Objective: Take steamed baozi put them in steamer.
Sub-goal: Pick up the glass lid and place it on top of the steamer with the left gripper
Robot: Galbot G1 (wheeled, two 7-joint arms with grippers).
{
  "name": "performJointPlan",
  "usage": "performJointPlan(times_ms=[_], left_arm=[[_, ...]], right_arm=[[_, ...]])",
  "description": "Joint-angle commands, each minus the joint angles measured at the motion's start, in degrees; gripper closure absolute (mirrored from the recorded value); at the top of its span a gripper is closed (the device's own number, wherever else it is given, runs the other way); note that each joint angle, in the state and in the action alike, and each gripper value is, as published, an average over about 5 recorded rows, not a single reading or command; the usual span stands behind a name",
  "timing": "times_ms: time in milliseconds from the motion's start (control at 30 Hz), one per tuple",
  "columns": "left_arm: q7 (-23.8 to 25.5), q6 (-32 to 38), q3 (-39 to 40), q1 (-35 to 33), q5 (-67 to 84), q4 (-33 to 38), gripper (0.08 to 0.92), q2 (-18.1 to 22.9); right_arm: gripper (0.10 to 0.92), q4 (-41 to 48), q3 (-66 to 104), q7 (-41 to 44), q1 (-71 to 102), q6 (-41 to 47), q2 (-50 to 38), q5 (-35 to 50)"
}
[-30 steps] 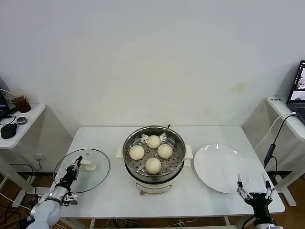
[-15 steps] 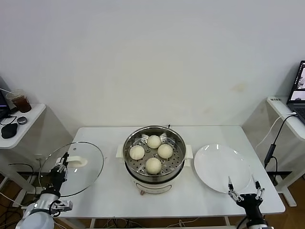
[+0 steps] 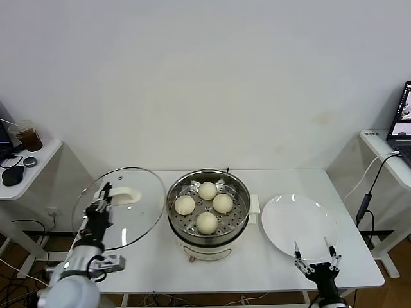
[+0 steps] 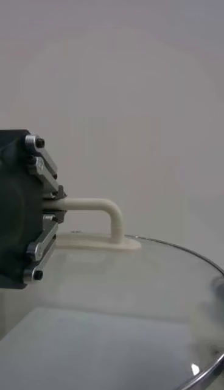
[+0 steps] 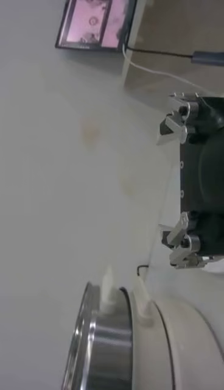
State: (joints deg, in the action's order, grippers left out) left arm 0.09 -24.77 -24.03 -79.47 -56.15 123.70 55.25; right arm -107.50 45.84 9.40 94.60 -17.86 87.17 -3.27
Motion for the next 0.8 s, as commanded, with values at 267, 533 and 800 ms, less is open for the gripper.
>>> performJointPlan(times_ms=[267, 533, 800], left_arm=[[17.0, -13.0, 33.2, 27.6, -21.4, -8.8, 0.833, 15.7], [19.4, -12.0, 35.0, 28.8, -29.3, -14.7, 0.833, 23.2], [18.7, -11.3, 34.4, 27.8, -31.5, -18.6, 0.833, 25.0]], right_arm=[[0.203, 2.3, -1.4, -2.0, -2.1, -1.2, 3.2, -6.5], [0.203, 2.3, -1.4, -2.1, -2.5, -1.4, 3.2, -6.9], [0.203, 2.2, -1.3, -2.0, -2.5, -1.5, 3.1, -6.8]])
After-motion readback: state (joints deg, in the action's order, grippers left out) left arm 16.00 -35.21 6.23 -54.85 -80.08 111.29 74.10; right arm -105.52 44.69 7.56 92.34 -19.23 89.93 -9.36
